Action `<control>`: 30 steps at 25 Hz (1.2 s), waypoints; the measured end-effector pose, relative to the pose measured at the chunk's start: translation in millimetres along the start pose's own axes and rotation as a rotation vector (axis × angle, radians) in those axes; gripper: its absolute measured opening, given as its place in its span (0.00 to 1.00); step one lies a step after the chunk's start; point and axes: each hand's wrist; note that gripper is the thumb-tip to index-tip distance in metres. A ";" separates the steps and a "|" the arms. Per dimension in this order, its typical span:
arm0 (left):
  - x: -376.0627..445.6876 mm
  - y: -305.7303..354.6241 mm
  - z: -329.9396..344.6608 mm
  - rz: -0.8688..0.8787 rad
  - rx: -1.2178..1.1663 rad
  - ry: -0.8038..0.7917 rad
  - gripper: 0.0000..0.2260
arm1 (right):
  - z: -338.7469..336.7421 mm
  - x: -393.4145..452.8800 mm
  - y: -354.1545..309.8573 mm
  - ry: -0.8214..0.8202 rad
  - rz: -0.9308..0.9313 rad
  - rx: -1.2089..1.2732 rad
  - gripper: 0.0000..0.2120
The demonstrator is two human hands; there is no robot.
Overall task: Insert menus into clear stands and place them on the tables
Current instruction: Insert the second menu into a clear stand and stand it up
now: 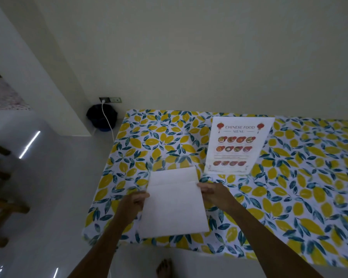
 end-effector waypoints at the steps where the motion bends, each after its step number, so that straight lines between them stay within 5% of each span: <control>1: -7.3 3.7 0.5 -0.013 0.015 0.004 0.17 | -2.2 -8.5 -0.9 -0.010 -0.093 -0.086 0.14; 6: -21.3 28.0 -3.1 -0.124 -0.149 0.106 0.16 | -0.1 -12.0 9.4 0.004 -0.282 -0.112 0.17; 13: 19.4 49.9 -35.7 0.202 0.067 0.111 0.17 | -0.5 15.5 -5.9 0.107 -0.381 -0.340 0.15; 16: 46.8 64.9 -38.8 0.219 0.084 0.166 0.09 | -3.0 32.2 -26.2 0.201 -0.377 -0.366 0.11; 19: 81.6 73.9 -41.4 -0.014 0.081 0.120 0.08 | 1.1 57.4 -37.9 0.298 -0.347 -0.386 0.14; 23: 115.6 75.6 -38.8 0.094 0.141 0.164 0.19 | 8.6 83.6 -55.7 0.391 -0.238 -0.399 0.14; 30: 153.9 67.4 -36.8 0.139 0.130 0.134 0.19 | 18.8 108.6 -69.8 0.488 -0.140 -0.503 0.14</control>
Point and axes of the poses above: each hand's wrist, its own x-axis towards the middle knuckle, its own z-axis out of the palm, y = z × x, and after that the axes turned 8 degrees about y, right-handed
